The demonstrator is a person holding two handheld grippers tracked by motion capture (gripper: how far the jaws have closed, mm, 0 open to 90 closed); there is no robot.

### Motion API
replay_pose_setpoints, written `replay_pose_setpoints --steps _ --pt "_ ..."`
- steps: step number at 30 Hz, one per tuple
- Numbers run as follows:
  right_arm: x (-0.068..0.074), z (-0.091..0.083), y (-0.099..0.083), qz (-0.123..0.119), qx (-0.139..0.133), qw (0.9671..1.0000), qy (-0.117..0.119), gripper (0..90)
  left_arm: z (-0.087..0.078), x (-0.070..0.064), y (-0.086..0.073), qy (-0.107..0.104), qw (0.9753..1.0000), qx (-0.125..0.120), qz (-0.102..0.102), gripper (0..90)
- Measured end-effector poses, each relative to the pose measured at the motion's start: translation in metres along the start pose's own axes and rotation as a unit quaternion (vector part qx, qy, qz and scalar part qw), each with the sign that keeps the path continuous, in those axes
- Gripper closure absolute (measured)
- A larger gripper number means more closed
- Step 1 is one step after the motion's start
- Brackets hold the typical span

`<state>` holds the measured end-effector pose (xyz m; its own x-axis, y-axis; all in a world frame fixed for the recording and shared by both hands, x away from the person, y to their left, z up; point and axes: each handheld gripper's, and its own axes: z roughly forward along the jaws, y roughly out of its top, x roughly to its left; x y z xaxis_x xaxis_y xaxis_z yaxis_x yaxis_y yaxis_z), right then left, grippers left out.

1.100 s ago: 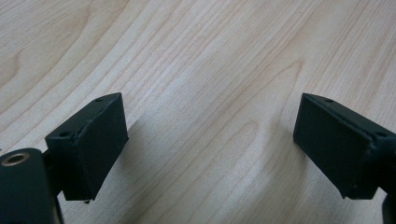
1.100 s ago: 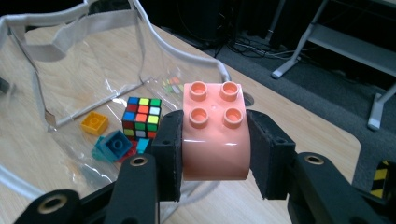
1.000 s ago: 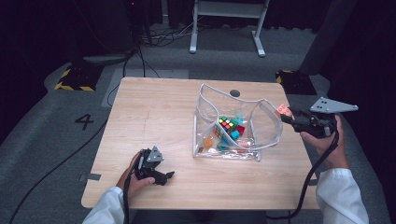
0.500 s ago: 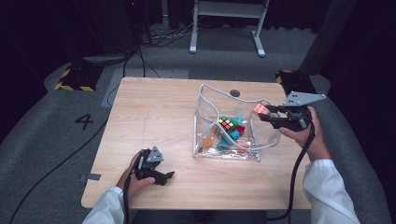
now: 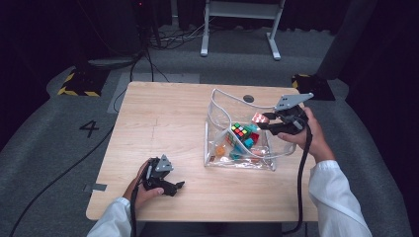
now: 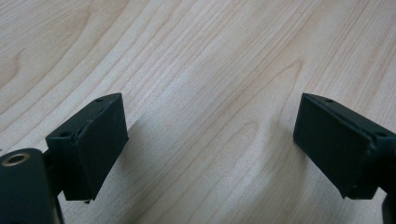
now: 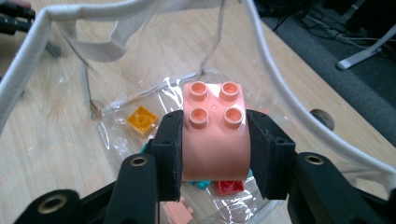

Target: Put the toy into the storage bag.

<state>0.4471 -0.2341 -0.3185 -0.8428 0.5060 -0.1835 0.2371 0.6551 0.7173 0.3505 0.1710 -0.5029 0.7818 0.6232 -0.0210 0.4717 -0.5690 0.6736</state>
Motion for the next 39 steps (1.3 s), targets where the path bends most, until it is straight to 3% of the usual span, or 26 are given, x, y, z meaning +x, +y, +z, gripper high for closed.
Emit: replay_pose_setpoints --steps 5,10,17,24,36,39 --pt "0.001 0.012 0.005 -0.010 0.037 0.9992 0.004 58.9 0.000 0.000 0.000 -0.002 1.0000 0.000 -0.002 10.2" --pt "0.001 0.026 0.009 -0.036 0.087 0.9955 0.011 58.9 0.000 0.000 0.000 -0.001 1.0000 0.000 0.000 10.1" --pt "-0.002 0.041 0.007 -0.034 0.113 0.9930 0.008 58.8 0.000 0.000 0.000 0.000 1.0000 0.001 0.000 10.1" --pt "-0.005 0.053 -0.001 -0.042 0.168 0.9849 -0.008 58.8 0.000 0.000 0.000 0.000 1.0000 0.000 0.000 10.2" --pt "-0.011 0.056 -0.007 -0.046 0.217 0.9748 -0.019 58.8 0.000 0.000 0.000 0.000 1.0000 0.001 0.000 10.2" --pt "-0.012 0.057 -0.009 -0.048 0.234 0.9708 -0.022 58.8 0.000 0.000 0.000 0.000 1.0000 0.001 0.001 10.2"
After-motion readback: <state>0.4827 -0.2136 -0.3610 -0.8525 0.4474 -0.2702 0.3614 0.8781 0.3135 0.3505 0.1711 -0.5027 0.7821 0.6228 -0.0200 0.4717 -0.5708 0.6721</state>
